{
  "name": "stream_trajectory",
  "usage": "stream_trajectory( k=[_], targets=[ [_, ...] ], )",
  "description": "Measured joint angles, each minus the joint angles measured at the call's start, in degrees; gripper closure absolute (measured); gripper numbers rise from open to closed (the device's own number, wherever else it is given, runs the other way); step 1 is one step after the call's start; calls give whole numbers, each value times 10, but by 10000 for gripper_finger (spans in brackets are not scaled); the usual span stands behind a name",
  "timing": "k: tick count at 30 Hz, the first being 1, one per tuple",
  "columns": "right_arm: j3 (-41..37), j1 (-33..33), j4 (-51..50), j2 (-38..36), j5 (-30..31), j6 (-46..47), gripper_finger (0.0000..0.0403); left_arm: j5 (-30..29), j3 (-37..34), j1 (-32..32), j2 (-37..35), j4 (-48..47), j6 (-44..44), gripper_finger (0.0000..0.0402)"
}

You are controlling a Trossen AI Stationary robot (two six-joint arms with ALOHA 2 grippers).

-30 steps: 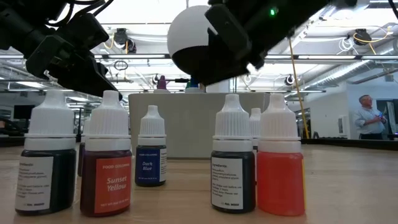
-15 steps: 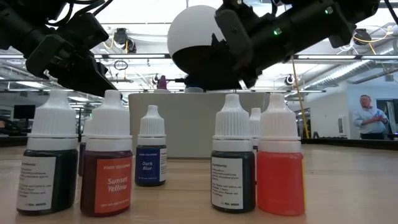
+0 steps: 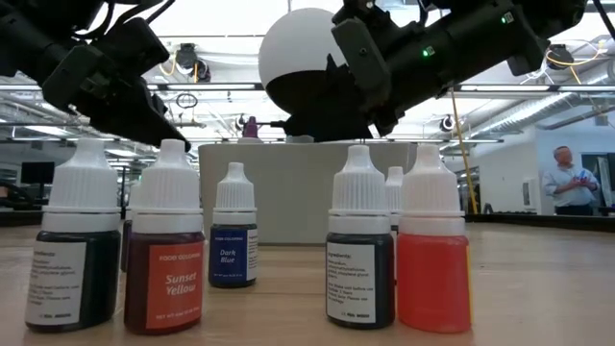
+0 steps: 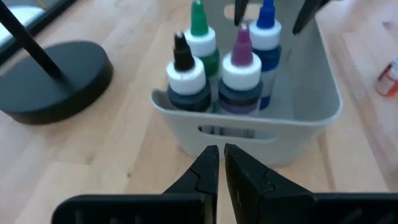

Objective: Pick & Place food coloring
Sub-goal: Put the large blue food coloring bottle into the gray bin

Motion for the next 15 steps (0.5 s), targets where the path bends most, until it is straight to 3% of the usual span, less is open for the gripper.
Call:
stream_trajectory(
  k=[8,15],
  targets=[
    [0,-4,-26,0,0,-5,188,7,0,10,77,34,4,366],
    [0,-4,-32,0,0,-8,188,51,2,36,124,100,21,366]
  ],
)
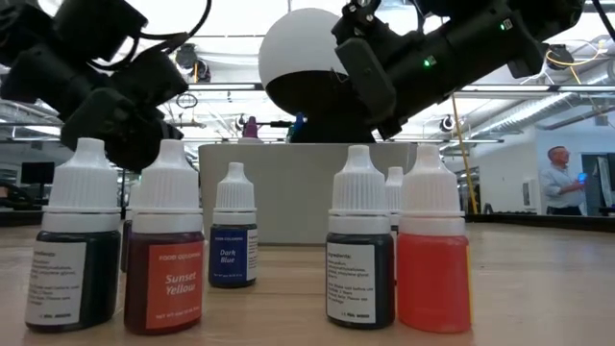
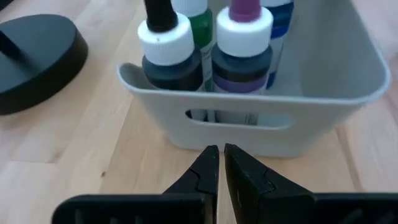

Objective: Pick & Place food coloring
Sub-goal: Put the large blue food coloring bottle into the gray bin

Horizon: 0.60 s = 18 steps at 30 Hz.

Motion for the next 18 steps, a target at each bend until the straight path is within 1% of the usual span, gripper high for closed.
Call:
stream_trajectory(
  k=[4,12,16,18],
  targets=[
    [0,0,-5,0,0,2,188,12,14,7,24,6,0,366],
    [0,0,-1,0,0,-2,189,12,50,8,74,6,14,366],
    [0,-5,-1,0,-29,1,204,13,60,12,85,5,17,366],
    [0,-6,-2,0,-29,3,215,13,62,15,85,3,16,366]
  ],
)
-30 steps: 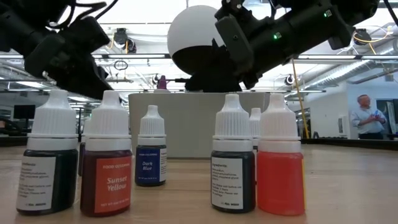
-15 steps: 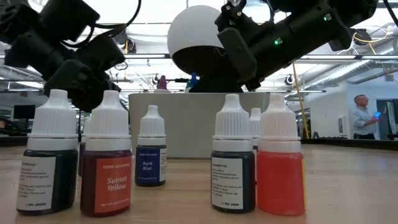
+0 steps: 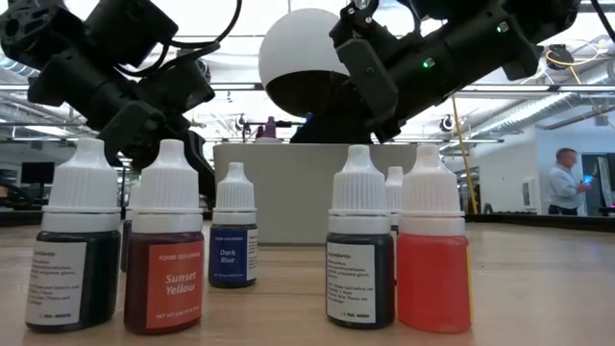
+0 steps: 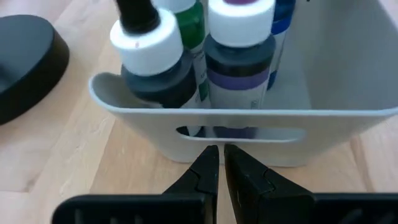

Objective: Pick & Place food coloring
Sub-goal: Put the large blue food coloring bottle into the gray bin

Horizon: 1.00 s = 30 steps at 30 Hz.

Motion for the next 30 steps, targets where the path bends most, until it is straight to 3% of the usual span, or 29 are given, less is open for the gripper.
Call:
stream_trajectory(
  k=[9,30],
  targets=[
    [0,0,0,0,1,-2,291,0,0,2,0,-7,0,366],
    [0,-17,29,0,-15,1,283,0,0,2,0,-1,-1,366]
  ],
)
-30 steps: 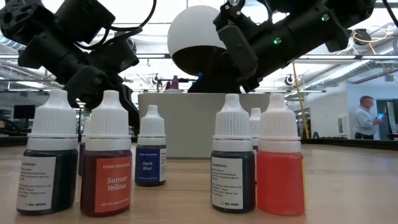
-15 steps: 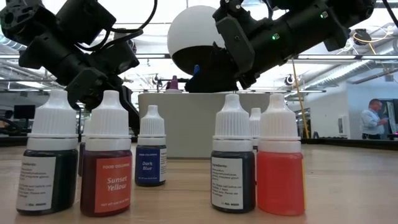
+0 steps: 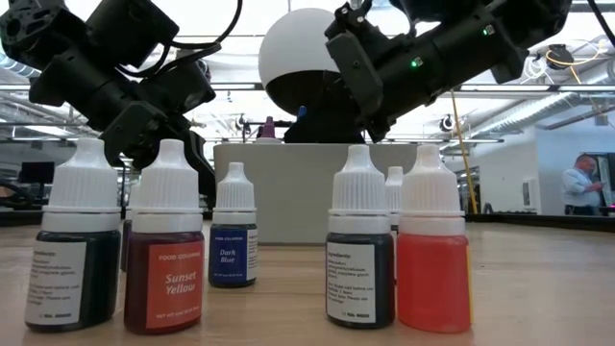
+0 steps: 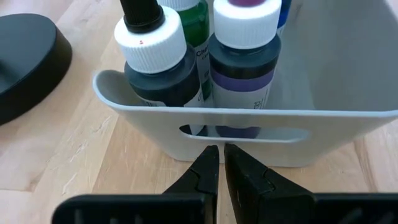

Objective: Pick & Place food coloring
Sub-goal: Put the large blue food coloring bottle into the gray bin, then put the small black food coloring bottle into the gray bin

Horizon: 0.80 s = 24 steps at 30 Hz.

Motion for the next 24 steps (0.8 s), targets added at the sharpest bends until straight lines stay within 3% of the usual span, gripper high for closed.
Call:
stream_trajectory(
  k=[11,16,20,24],
  targets=[
    [0,-5,0,0,0,15,216,0,0,0,0,0,0,366],
    [0,-5,27,-5,0,-20,194,0,0,0,0,0,0,366],
    [0,-2,5,-59,3,-59,181,0,0,0,-1,0,-1,366],
    [0,-2,-97,-156,2,-80,177,0,0,-3,-4,-1,-1,366]
  ],
)
